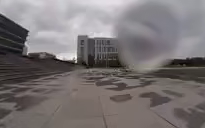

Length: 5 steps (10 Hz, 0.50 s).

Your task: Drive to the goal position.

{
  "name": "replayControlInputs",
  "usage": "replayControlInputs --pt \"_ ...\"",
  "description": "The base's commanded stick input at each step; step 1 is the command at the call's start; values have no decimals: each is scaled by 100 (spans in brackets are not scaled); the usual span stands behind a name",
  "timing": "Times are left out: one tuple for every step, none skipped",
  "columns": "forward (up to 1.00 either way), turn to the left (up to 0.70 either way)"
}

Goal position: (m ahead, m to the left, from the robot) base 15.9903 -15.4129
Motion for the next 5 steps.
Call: replayControlInputs --pt "70 0" --pt "70 0" --pt "70 0" --pt "70 0" --pt "70 0"
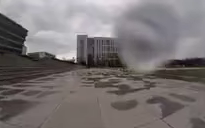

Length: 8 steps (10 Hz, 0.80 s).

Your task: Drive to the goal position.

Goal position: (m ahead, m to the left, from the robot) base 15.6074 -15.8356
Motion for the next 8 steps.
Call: replayControlInputs --pt "70 0" --pt "70 0" --pt "70 0" --pt "70 0" --pt "70 0" --pt "70 0" --pt "70 0" --pt "70 0"
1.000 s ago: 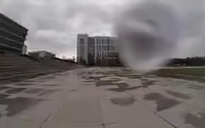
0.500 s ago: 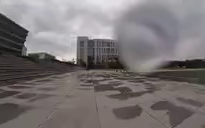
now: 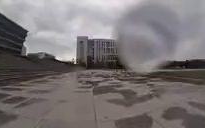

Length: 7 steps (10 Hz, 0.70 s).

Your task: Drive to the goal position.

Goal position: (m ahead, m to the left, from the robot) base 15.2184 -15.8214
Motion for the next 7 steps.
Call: replayControlInputs --pt "70 0" --pt "70 0" --pt "70 0" --pt "70 0" --pt "70 0" --pt "70 0" --pt "70 0"
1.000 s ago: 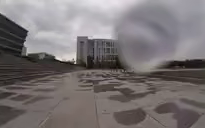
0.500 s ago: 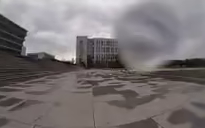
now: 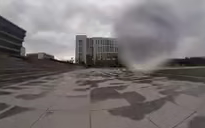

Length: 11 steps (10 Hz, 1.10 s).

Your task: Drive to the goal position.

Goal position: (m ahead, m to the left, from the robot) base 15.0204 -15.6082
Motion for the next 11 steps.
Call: replayControlInputs --pt "70 0" --pt "70 0" --pt "70 0" --pt "70 0" --pt "70 0" --pt "70 0" --pt "70 0" --pt "70 0" --pt "70 0" --pt "70 0" --pt "70 0"
